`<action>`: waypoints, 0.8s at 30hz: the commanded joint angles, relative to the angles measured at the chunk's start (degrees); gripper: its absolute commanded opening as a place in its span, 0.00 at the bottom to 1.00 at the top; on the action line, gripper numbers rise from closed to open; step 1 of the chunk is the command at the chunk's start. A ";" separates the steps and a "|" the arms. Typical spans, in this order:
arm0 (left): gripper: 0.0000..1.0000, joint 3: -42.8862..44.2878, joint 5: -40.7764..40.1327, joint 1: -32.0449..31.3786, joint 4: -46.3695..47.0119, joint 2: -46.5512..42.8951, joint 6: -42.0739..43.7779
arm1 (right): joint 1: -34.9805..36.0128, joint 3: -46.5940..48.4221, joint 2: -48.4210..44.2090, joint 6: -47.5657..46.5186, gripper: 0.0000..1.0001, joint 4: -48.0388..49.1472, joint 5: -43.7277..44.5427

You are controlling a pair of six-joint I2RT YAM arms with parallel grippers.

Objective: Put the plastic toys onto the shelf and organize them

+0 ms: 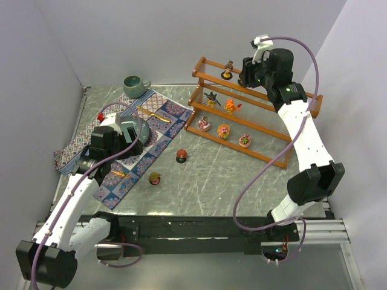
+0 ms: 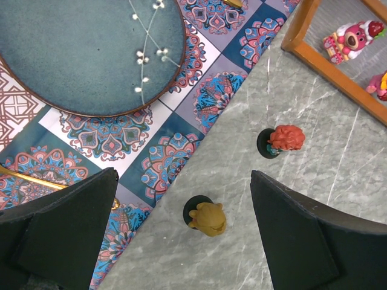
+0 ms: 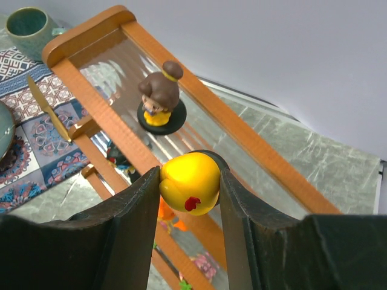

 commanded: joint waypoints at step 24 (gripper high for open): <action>0.97 0.38 0.88 1.09 1.34 0.37 1.22 | -2.51 8.66 6.83 -0.43 0.28 -2.30 -4.99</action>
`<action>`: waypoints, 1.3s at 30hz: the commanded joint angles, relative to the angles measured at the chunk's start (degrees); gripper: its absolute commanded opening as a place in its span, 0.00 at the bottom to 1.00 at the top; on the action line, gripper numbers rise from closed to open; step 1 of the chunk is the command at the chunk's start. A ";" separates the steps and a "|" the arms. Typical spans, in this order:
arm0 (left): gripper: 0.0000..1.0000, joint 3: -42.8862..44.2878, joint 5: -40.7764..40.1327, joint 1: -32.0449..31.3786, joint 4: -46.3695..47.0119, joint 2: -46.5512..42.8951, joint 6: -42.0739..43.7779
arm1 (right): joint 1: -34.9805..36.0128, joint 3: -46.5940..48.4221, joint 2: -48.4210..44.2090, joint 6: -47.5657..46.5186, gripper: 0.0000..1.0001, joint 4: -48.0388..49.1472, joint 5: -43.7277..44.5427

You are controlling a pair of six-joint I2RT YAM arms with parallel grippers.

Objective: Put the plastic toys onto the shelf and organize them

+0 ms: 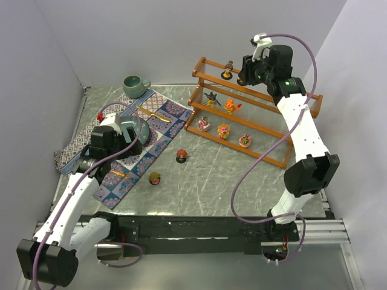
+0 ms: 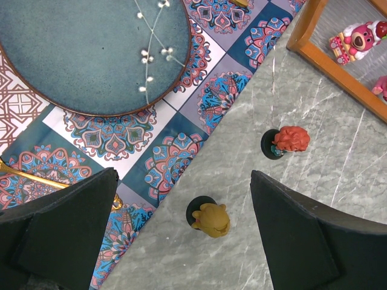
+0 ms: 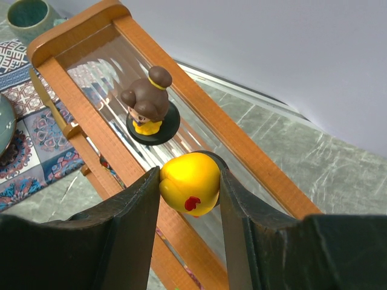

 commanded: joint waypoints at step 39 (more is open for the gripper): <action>0.97 -0.76 2.97 0.41 2.22 -7.03 0.37 | 11.92 -44.51 -36.09 7.23 0.85 27.53 -3.22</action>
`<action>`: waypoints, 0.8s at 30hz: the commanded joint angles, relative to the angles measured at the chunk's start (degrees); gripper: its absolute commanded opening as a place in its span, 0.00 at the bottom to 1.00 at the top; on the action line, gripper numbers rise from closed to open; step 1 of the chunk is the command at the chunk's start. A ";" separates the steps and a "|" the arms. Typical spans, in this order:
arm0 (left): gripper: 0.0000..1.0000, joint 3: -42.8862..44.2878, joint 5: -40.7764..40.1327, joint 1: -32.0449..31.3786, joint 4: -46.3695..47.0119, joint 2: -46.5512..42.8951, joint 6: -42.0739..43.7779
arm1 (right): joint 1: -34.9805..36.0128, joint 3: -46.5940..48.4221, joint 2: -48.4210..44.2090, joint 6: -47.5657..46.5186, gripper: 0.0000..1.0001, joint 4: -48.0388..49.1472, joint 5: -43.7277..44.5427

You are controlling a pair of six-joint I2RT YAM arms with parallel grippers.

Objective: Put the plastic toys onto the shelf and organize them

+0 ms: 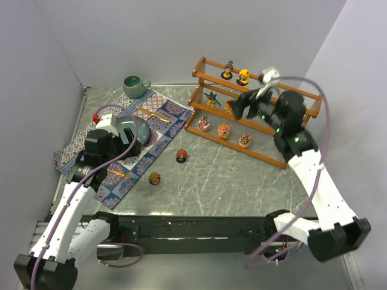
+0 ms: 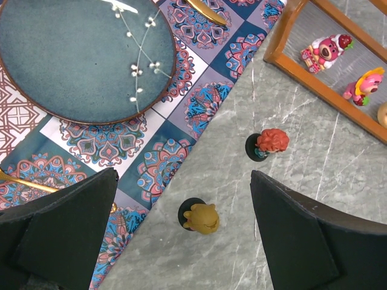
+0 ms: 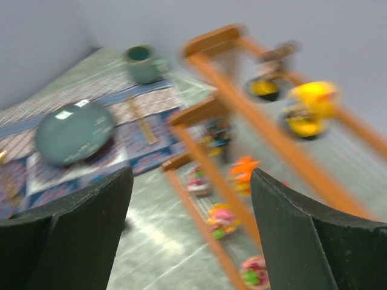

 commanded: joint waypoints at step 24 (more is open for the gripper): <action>0.97 -0.03 1.55 0.26 1.80 -0.14 0.13 | 27.14 -32.39 22.62 8.38 0.80 46.47 6.66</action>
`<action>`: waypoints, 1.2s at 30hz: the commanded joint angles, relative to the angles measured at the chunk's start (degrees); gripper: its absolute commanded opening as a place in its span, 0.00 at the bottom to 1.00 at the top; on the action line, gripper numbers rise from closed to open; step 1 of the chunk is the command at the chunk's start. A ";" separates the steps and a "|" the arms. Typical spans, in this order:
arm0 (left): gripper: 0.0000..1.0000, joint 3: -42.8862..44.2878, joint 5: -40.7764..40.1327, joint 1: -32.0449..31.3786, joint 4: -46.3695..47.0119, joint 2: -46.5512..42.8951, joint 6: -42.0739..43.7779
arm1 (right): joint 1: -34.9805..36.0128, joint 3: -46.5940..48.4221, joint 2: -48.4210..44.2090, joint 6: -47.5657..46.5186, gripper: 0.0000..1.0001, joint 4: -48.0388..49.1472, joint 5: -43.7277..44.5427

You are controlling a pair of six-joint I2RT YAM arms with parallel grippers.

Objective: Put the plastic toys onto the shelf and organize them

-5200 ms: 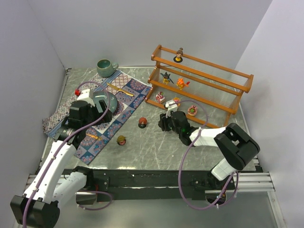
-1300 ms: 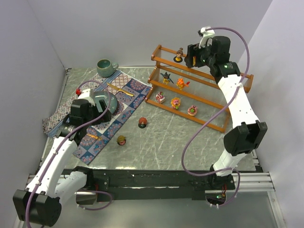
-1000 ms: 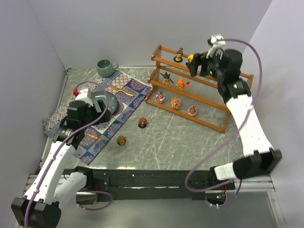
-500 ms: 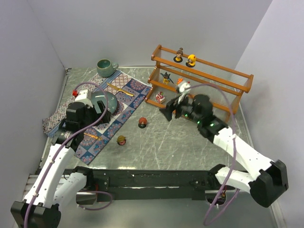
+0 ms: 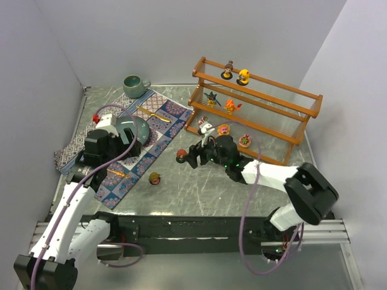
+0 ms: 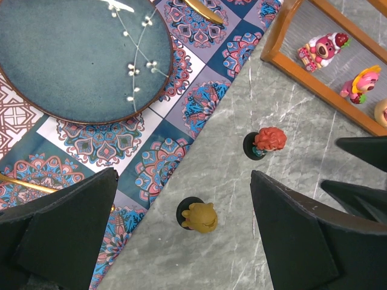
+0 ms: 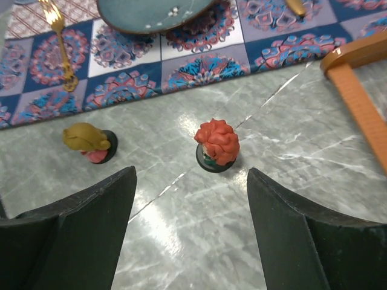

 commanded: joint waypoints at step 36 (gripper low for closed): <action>0.97 0.67 1.27 0.17 1.21 2.23 0.39 | 0.23 11.53 22.58 -3.09 0.58 7.21 -2.53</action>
